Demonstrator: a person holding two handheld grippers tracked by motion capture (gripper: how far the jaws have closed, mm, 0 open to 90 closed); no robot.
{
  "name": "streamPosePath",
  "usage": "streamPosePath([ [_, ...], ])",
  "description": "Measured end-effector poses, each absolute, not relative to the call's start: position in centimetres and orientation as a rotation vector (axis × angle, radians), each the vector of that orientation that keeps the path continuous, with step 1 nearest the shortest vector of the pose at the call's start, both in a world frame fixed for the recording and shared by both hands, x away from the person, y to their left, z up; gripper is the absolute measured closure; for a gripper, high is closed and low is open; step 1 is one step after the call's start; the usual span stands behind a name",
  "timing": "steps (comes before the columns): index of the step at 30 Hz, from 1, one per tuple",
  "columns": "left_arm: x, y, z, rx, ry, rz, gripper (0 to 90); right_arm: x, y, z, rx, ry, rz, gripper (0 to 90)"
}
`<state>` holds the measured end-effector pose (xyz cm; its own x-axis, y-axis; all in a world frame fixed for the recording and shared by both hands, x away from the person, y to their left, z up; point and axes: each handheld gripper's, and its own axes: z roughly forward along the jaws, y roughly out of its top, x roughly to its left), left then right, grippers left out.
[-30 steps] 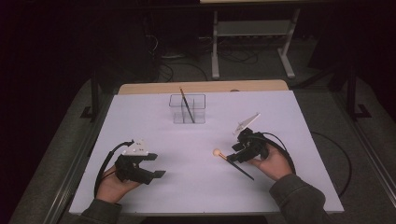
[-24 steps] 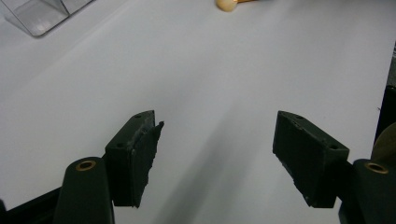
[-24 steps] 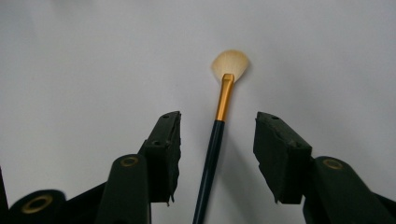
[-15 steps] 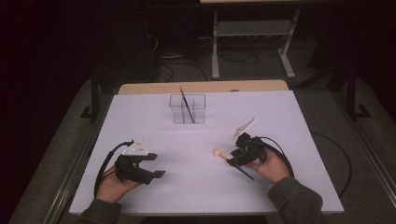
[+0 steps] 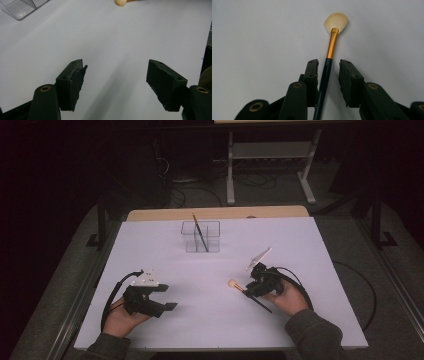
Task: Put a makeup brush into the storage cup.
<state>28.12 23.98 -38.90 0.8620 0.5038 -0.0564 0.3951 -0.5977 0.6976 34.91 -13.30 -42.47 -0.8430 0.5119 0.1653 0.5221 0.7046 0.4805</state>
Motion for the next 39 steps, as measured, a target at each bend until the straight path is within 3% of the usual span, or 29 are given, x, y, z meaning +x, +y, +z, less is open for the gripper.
streamPosePath([
  [22,28.14,24.0,-38.9,2.284,0.648,0.194,29.2,34.96,-12.98,-42.88,-0.856,-2.901,-0.766,81.2],
  [39,28.19,23.92,-38.83,2.289,0.629,0.194,28.9,34.68,-12.59,-42.84,-0.83,-2.951,-0.736,82.8],
])
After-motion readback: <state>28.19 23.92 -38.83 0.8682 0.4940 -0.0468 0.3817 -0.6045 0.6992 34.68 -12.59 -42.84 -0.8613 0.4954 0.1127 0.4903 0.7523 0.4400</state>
